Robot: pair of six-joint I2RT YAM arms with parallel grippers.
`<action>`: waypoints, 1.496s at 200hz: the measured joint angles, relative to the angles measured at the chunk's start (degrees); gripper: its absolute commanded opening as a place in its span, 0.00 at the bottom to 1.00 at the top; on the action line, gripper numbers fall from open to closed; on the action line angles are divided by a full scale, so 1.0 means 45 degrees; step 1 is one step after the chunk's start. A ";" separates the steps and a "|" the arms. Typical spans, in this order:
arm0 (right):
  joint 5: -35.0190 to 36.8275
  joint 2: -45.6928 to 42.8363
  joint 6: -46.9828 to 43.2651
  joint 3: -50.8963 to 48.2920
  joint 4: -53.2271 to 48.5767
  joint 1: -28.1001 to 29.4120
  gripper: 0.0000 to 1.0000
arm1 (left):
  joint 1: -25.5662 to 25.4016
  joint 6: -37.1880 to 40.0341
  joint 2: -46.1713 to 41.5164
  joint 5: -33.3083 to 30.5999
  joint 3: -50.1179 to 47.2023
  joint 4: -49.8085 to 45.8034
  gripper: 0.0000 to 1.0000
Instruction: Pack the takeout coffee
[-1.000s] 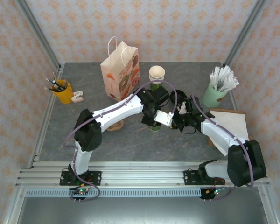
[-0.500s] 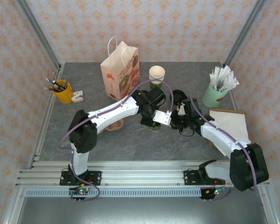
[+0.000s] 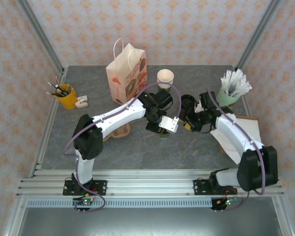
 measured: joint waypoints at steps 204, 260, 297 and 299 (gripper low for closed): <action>-0.2569 0.4643 -0.2977 0.2531 -0.1710 0.1112 0.62 | -0.0277 0.1345 0.0146 0.0330 0.0291 -0.0996 0.00; -0.2837 0.3745 -0.2846 0.0855 -0.0641 0.1156 0.60 | -0.0505 0.0821 -0.1205 0.0962 -0.2283 0.1001 0.00; -0.2827 0.3308 -0.2273 0.0563 -0.0015 0.1185 0.71 | -0.0539 0.0515 -0.1379 0.0845 -0.2395 0.1307 0.00; -0.2769 0.3279 -0.2263 0.0563 -0.0029 0.1190 0.71 | -0.0539 0.0505 -0.1379 0.0835 -0.2336 0.1263 0.00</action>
